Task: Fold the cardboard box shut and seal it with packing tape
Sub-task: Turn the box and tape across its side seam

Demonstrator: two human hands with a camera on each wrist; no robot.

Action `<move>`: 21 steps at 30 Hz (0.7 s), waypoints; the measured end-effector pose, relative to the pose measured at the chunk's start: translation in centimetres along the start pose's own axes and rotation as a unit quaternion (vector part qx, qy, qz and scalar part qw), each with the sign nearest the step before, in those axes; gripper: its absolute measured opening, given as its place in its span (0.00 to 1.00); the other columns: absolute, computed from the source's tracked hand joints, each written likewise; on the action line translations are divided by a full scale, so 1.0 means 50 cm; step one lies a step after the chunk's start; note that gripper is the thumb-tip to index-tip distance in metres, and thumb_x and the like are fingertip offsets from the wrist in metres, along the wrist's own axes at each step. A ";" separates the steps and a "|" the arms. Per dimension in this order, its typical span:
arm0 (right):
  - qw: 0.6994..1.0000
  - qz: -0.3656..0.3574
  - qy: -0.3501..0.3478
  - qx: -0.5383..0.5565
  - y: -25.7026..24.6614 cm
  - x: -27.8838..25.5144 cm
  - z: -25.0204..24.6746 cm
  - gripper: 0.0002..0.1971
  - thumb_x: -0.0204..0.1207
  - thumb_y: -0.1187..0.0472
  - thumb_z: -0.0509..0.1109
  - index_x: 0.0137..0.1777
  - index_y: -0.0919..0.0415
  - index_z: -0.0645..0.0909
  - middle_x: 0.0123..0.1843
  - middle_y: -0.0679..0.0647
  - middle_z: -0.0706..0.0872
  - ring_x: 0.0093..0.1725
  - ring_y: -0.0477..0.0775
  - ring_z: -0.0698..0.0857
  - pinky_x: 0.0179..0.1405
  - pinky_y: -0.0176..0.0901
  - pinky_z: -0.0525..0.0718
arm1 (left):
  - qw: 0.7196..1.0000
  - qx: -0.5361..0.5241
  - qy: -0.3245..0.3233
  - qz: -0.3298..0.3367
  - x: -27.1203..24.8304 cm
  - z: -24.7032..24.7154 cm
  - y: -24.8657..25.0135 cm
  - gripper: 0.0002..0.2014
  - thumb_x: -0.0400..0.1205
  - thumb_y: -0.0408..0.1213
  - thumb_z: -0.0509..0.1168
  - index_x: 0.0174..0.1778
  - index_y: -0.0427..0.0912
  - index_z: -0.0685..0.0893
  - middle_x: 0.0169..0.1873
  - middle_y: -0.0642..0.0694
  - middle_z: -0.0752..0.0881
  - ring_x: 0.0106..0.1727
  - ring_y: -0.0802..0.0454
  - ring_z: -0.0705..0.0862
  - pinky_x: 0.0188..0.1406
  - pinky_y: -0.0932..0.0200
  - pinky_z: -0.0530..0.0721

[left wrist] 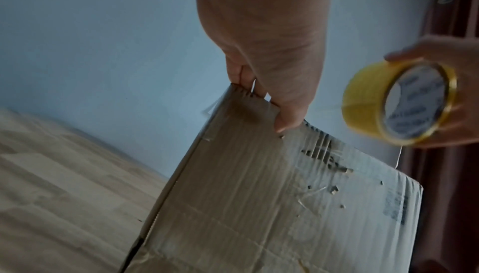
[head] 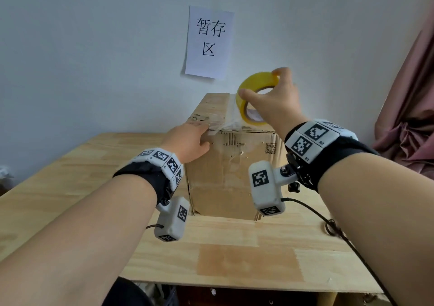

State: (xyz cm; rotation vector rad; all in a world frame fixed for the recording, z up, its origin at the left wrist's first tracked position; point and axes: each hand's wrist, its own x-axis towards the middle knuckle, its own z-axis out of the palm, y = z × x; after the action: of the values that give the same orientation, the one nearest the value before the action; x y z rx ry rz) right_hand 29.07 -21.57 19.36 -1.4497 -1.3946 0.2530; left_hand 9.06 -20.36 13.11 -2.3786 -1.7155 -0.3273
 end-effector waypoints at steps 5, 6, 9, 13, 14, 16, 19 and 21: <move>0.999 -0.017 0.012 -0.037 0.005 0.004 -0.004 0.40 0.61 0.42 0.77 0.71 0.48 0.64 0.59 0.54 0.69 0.60 0.63 0.76 0.55 0.52 0.80 | 1.000 -0.002 0.011 0.000 -0.008 0.007 -0.011 0.28 0.84 0.47 0.57 0.80 0.45 0.63 0.78 0.44 0.68 0.78 0.45 0.67 0.67 0.47 0.75; 0.999 -0.010 0.010 -0.049 0.017 0.007 -0.009 0.40 0.61 0.41 0.77 0.71 0.48 0.64 0.60 0.54 0.69 0.61 0.63 0.76 0.56 0.54 0.80 | 1.000 -0.004 0.020 0.002 -0.008 0.010 -0.014 0.28 0.83 0.47 0.58 0.80 0.45 0.64 0.76 0.44 0.70 0.76 0.45 0.68 0.64 0.47 0.77; 0.996 0.007 0.007 -0.087 0.049 0.009 -0.022 0.41 0.62 0.40 0.77 0.72 0.48 0.63 0.63 0.56 0.70 0.62 0.65 0.76 0.57 0.55 0.80 | 1.000 0.002 0.023 0.018 0.002 0.014 -0.007 0.28 0.82 0.50 0.57 0.79 0.49 0.64 0.70 0.43 0.75 0.73 0.44 0.71 0.57 0.48 0.78; 0.995 0.009 0.004 -0.095 0.064 0.007 -0.025 0.42 0.63 0.37 0.76 0.75 0.47 0.62 0.65 0.56 0.70 0.63 0.63 0.76 0.58 0.55 0.80 | 0.999 0.025 -0.007 0.035 0.015 0.003 0.011 0.29 0.83 0.57 0.52 0.81 0.59 0.56 0.65 0.39 0.78 0.68 0.41 0.75 0.54 0.47 0.82; 0.995 0.007 0.001 -0.096 0.065 0.007 -0.026 0.42 0.63 0.36 0.76 0.75 0.47 0.62 0.66 0.56 0.70 0.64 0.63 0.75 0.58 0.54 0.80 | 0.999 0.031 -0.012 0.037 0.017 -0.002 0.014 0.29 0.83 0.57 0.52 0.81 0.60 0.56 0.63 0.40 0.80 0.66 0.41 0.76 0.53 0.47 0.83; 0.995 0.004 -0.006 -0.098 0.066 0.007 -0.026 0.43 0.64 0.36 0.76 0.76 0.47 0.61 0.67 0.57 0.69 0.65 0.63 0.74 0.60 0.55 0.79 | 0.998 0.049 -0.022 0.042 0.019 -0.012 0.022 0.29 0.83 0.58 0.52 0.81 0.59 0.57 0.58 0.41 0.82 0.60 0.41 0.80 0.50 0.47 0.84; 0.995 0.005 -0.012 -0.099 0.067 0.006 -0.025 0.43 0.64 0.36 0.76 0.76 0.46 0.61 0.69 0.57 0.69 0.67 0.64 0.73 0.60 0.55 0.78 | 0.992 0.102 -0.039 0.055 0.027 -0.022 0.043 0.30 0.83 0.61 0.52 0.81 0.57 0.56 0.52 0.42 0.83 0.53 0.42 0.82 0.42 0.52 0.82; 0.995 0.007 -0.012 -0.097 0.069 0.005 -0.027 0.43 0.65 0.36 0.76 0.76 0.46 0.61 0.69 0.57 0.68 0.67 0.64 0.72 0.58 0.53 0.76 | 0.990 0.121 -0.055 0.048 0.034 -0.026 0.056 0.31 0.82 0.61 0.52 0.81 0.57 0.57 0.54 0.44 0.84 0.56 0.42 0.82 0.48 0.50 0.78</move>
State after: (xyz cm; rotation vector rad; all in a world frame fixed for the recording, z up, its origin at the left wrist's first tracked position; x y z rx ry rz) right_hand 32.19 -21.25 17.41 -1.6203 -1.4618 0.1469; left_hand 12.15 -20.03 14.76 -2.3264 -1.5762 0.0283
